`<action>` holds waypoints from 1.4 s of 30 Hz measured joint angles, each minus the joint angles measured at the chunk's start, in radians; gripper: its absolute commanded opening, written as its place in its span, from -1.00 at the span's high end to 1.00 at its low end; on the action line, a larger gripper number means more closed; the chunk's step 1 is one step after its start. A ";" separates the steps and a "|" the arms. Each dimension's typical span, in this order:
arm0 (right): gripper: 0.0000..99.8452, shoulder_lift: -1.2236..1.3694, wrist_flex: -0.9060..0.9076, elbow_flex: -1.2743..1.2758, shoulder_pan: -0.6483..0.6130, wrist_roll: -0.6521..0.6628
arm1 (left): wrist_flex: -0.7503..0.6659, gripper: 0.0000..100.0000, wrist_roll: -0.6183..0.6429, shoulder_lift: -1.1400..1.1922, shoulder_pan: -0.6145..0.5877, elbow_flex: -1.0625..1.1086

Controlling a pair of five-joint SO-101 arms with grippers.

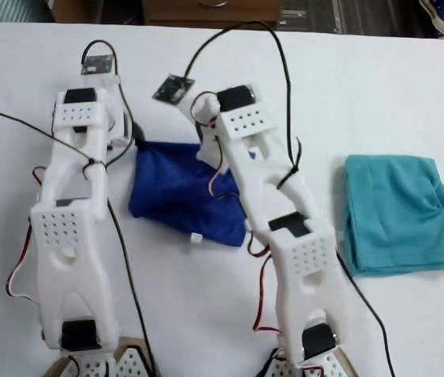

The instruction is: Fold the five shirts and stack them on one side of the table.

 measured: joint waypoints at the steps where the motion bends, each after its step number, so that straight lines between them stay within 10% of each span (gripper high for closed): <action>1: 0.62 0.017 0.000 0.000 0.000 0.000 | 0.000 0.47 0.000 0.000 0.000 0.000; 42: 0.60 0.080 -0.023 -0.055 -0.084 0.000 | 0.000 0.47 0.000 0.000 -0.002 0.000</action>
